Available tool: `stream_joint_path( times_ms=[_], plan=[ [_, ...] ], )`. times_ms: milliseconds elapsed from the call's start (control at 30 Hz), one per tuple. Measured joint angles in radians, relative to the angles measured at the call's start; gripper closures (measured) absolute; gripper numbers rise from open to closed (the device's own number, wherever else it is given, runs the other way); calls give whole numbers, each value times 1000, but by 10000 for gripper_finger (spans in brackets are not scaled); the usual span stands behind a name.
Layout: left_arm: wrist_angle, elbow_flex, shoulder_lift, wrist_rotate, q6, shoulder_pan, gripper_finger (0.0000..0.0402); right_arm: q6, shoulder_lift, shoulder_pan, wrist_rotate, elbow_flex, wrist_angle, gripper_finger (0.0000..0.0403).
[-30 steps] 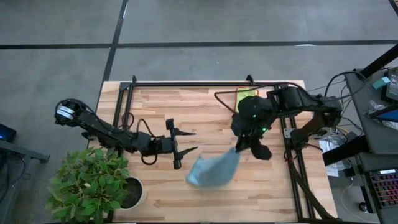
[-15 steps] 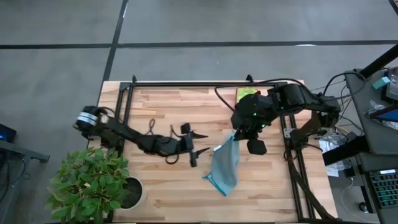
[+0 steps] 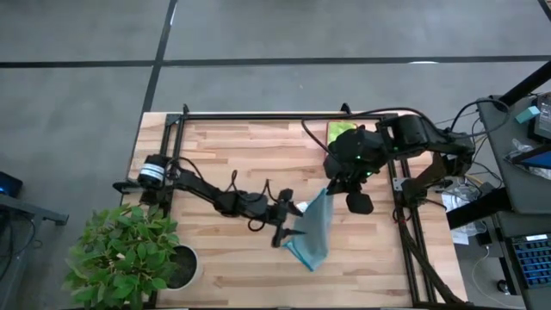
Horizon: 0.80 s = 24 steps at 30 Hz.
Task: Fold microfiber towels
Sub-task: Fold the blue microfiber towel
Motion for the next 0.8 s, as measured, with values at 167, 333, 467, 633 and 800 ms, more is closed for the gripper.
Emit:
stream_joint_path(
  times_ms=[167, 333, 467, 633, 800],
  plan=[
    [-1, -6, 2, 132, -8, -3, 183, 1, 0, 0, 0, 0, -2, 394],
    [-40, -6, 0, 180, -8, -3, 192, 1, 0, 0, 0, 0, -4, 394],
    [-119, -7, 0, 181, -9, -5, 232, 2, 0, 0, 0, 0, -4, 394],
    [-188, -8, 0, 211, -34, -11, 309, 2, -1, 0, 0, 0, -8, 394],
    [-237, -8, 0, 234, -91, -18, 386, 2, -10, 0, 0, 0, -10, 394]
  ],
)
